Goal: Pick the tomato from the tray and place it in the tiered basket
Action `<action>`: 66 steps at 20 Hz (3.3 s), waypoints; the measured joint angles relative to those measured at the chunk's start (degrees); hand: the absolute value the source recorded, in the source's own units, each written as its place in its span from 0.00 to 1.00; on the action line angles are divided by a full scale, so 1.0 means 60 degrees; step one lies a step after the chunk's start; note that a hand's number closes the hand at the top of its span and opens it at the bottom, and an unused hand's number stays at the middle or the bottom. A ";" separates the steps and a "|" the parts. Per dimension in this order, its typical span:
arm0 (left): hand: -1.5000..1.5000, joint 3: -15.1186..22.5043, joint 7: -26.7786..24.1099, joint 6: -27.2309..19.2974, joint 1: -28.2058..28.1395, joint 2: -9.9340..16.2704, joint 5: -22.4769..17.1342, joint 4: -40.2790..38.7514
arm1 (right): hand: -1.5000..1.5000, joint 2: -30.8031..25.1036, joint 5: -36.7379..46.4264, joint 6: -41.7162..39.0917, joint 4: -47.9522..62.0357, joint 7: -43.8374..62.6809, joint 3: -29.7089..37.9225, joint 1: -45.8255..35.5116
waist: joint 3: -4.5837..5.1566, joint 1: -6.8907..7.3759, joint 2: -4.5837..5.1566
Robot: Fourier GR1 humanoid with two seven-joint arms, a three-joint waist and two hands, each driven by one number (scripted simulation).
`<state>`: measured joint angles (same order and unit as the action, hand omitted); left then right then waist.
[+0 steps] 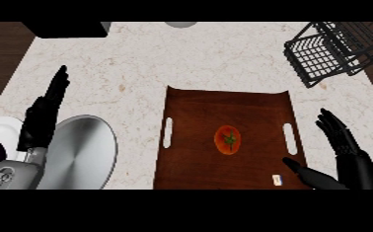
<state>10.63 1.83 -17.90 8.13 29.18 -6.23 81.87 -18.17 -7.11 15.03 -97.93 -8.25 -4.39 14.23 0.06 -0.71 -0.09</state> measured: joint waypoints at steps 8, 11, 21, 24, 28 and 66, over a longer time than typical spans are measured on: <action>0.50 0.0064 0.0151 0.0067 0.0100 -0.0120 0.0140 0.0158 | 0.00 -0.2360 0.1687 -0.1197 -0.1814 0.3389 -0.1076 -0.0406 | 0.0021 0.0164 0.0009; 0.50 0.0020 0.0256 0.0137 0.0248 -0.0166 0.0213 0.0127 | 0.00 -0.2605 0.1981 -0.1523 -0.2425 0.5282 -0.1357 -0.1263 | 0.0014 0.0185 0.0017; 0.50 -0.0316 0.0196 0.0409 0.0309 -0.0515 0.0563 -0.0050 | 0.00 -0.1447 0.2922 -0.2294 -0.2215 0.9359 -0.2645 -0.3528 | 0.0000 0.0185 0.0021; 0.50 -0.0520 0.0222 0.0519 0.0320 -0.0574 0.0651 -0.0040 | 0.00 -0.1082 0.3203 -0.2591 -0.1822 0.9897 -0.2845 -0.3880 | -0.0003 0.0173 0.0019; 0.50 -0.0653 0.0179 0.0688 0.0256 -0.0793 0.0891 -0.0063 | 0.00 -0.0659 0.3764 -0.2898 -0.1669 1.0219 -0.3171 -0.3820 | -0.0007 0.0142 0.0015; 0.50 -0.2486 0.0271 0.2405 -0.0120 -0.2075 0.2356 0.0389 | 0.00 0.1977 0.7680 -0.4108 0.0095 0.9206 -0.2958 -0.3061 | -0.0011 0.0126 0.0014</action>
<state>-4.29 3.46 -3.47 7.41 16.73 7.91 84.20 -6.31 38.97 -9.62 -97.37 46.99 -22.14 -4.14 -0.01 0.04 -0.01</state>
